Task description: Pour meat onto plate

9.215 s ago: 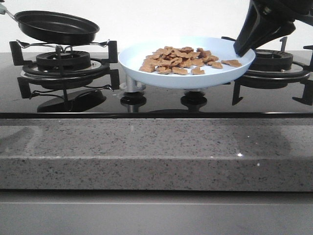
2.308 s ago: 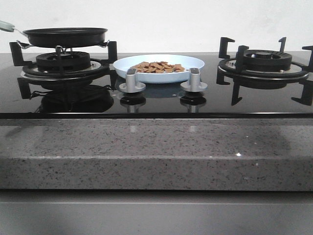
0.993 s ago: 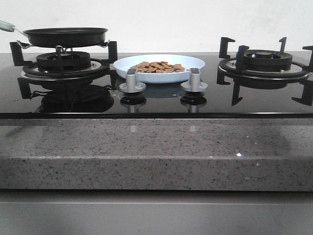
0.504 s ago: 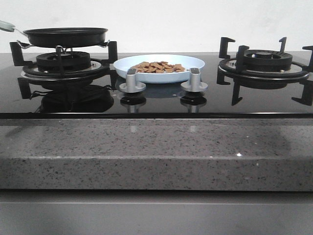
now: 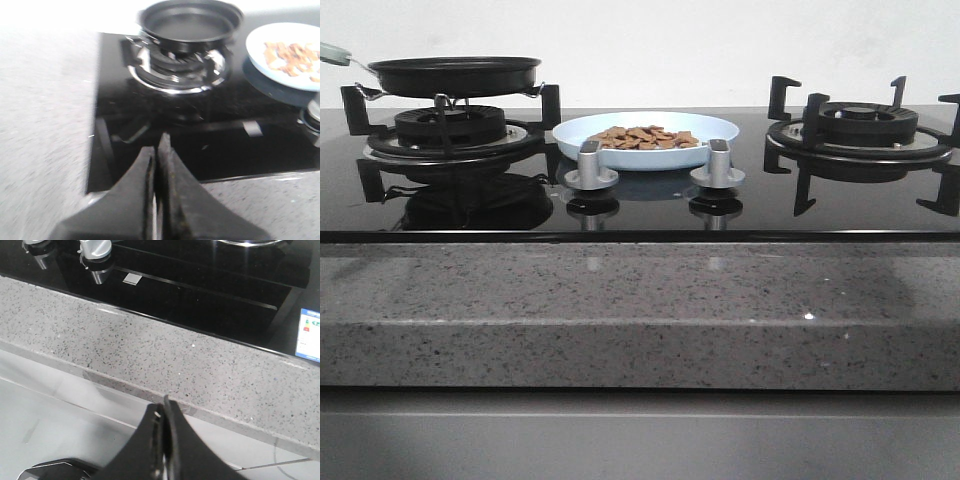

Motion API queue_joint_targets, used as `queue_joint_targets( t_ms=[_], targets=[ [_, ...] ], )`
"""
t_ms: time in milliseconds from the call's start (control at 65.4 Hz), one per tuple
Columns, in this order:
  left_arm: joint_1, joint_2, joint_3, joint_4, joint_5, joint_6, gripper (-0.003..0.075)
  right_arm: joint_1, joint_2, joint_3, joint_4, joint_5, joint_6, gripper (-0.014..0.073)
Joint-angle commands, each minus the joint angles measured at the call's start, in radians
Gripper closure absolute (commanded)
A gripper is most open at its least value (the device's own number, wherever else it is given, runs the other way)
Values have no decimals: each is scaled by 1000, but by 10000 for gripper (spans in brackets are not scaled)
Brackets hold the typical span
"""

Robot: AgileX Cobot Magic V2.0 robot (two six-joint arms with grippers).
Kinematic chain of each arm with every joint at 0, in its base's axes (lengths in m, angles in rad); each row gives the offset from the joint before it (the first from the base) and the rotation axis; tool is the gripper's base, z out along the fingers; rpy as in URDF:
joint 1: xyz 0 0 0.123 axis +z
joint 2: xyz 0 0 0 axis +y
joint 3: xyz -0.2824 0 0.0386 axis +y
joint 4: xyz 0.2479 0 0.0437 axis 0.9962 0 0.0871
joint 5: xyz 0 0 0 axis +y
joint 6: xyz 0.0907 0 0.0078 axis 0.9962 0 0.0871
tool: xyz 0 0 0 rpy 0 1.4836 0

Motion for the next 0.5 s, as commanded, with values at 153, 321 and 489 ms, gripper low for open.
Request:
queue_joint_targets(
  t_ms=[153, 321, 489],
  targets=[
    [69, -325, 202, -30, -122, -11, 741, 1, 5, -23, -3, -59, -4, 663],
    [71, -415, 303, 71, -157, -148, 741, 1, 5, -23, -3, -59, -4, 663],
    [71, -429, 384, 106, -306, -203, 741, 1, 5, -23, -3, -59, -4, 663]
  ],
)
